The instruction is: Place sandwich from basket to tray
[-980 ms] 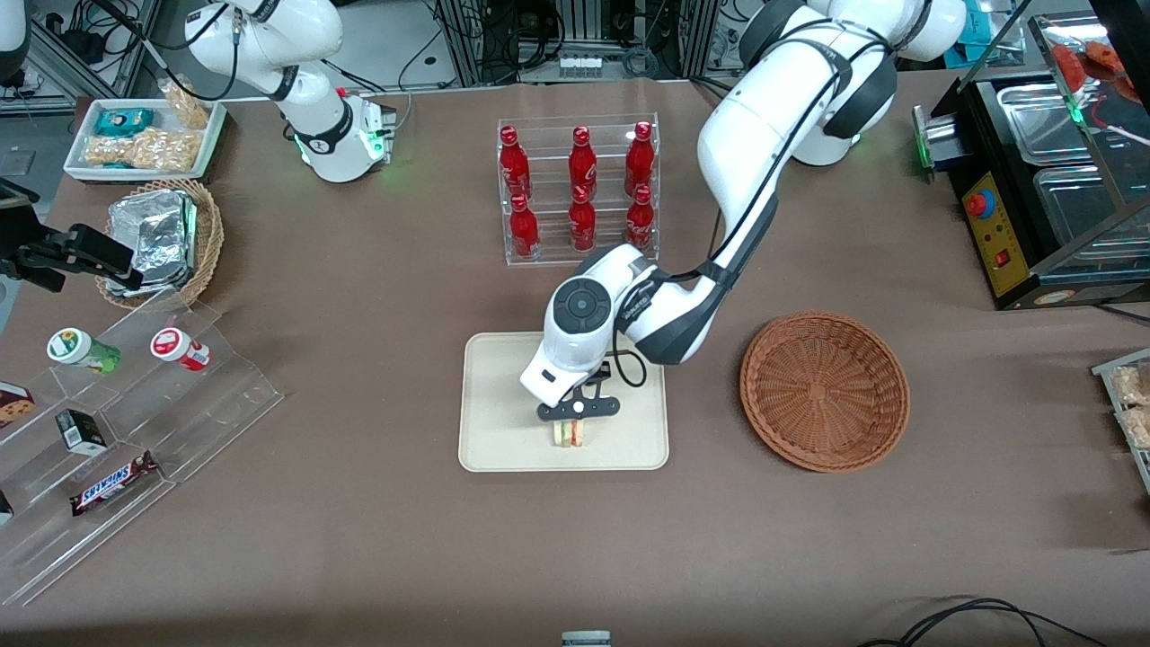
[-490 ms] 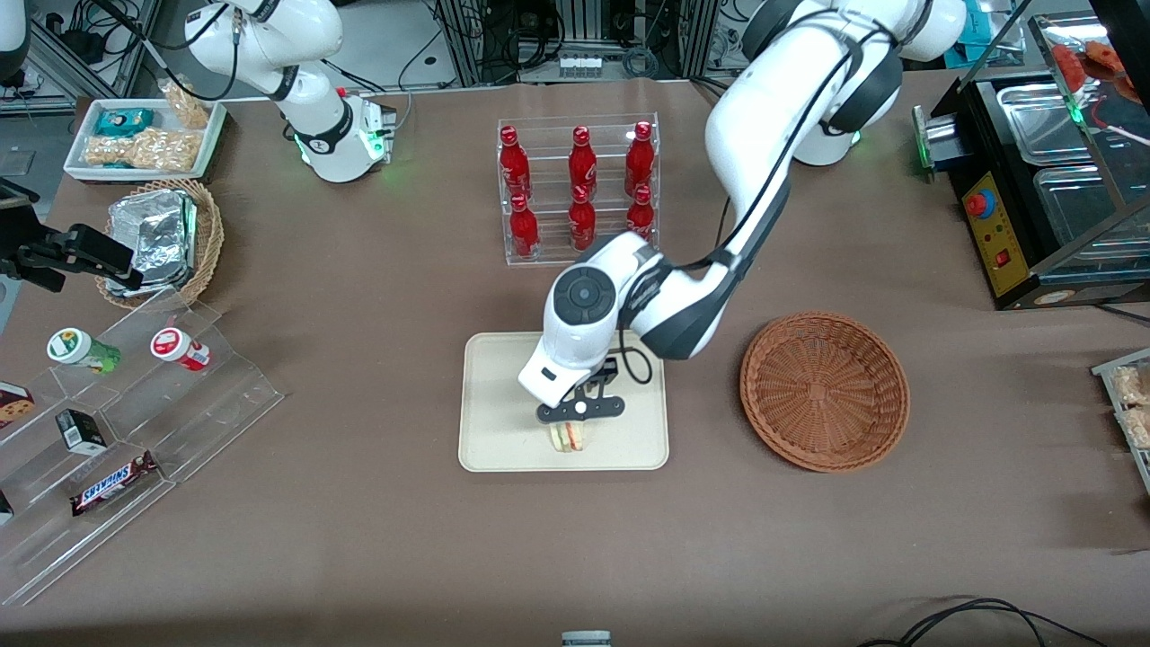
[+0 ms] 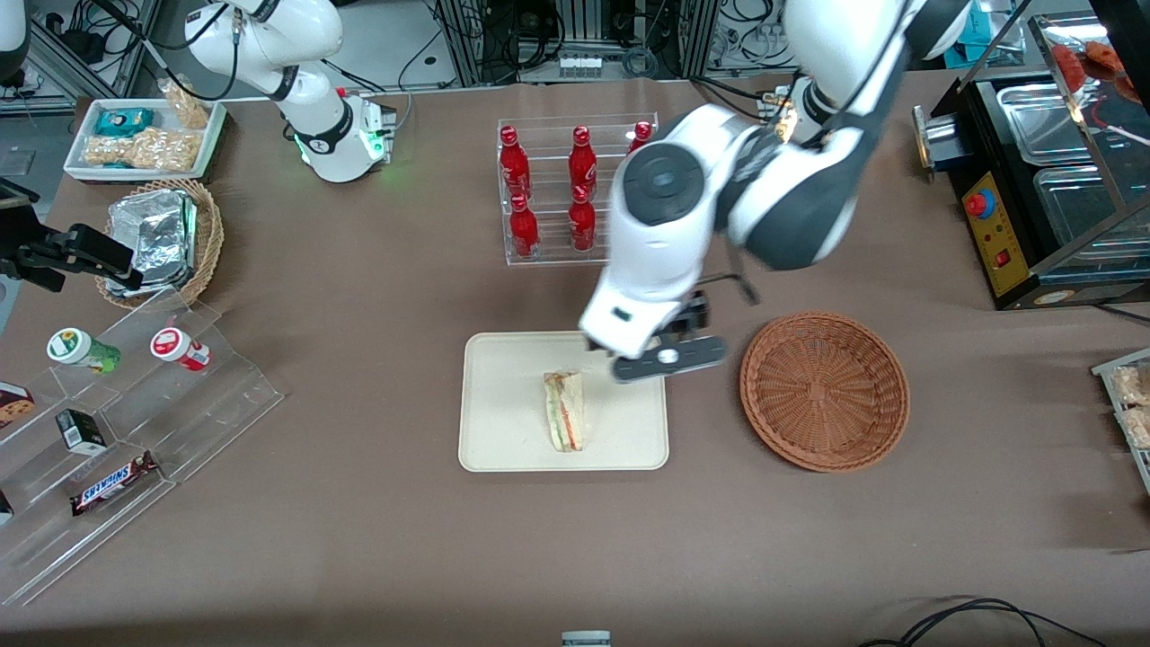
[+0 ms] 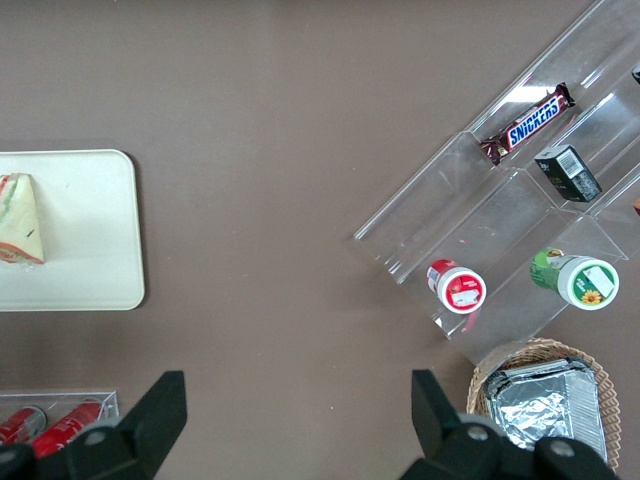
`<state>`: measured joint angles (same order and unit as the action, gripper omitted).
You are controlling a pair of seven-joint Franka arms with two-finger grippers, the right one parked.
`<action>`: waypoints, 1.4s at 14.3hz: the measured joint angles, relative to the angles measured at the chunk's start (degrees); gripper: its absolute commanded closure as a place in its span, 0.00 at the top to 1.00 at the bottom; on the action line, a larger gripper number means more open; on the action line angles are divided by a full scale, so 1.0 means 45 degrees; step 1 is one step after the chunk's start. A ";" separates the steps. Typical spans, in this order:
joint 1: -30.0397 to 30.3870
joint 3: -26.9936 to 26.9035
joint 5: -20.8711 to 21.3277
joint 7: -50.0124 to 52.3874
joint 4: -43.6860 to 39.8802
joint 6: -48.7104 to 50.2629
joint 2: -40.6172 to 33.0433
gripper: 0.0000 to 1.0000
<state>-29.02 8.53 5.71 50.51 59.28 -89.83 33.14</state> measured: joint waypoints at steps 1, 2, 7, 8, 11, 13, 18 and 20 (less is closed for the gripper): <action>0.0453 -0.0009 -0.0184 0.0000 0.0489 0.0205 -0.0335 1.00; 0.0906 -0.0021 -0.0277 -0.0028 0.1104 0.0207 -0.0662 1.00; 0.3538 -0.0045 -0.0395 -0.2563 0.4627 -0.0373 -0.2773 1.00; 0.4038 -0.0052 -0.0404 -0.3366 0.5244 -0.0373 -0.3266 1.00; 0.5377 -0.0063 -0.0427 -0.5673 0.6884 -0.0367 -0.4816 1.00; 0.5967 -0.0065 -0.0433 -0.6941 0.7818 -0.0354 -0.5883 1.00; 0.6511 -0.0070 -0.0437 -0.8613 0.8624 0.0007 -0.7404 1.00; 0.6522 -0.0170 -0.0446 -0.8963 0.8626 -0.0019 -0.7549 1.00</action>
<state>0.33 7.77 3.71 10.18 98.10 -89.92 -0.83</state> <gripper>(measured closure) 0.000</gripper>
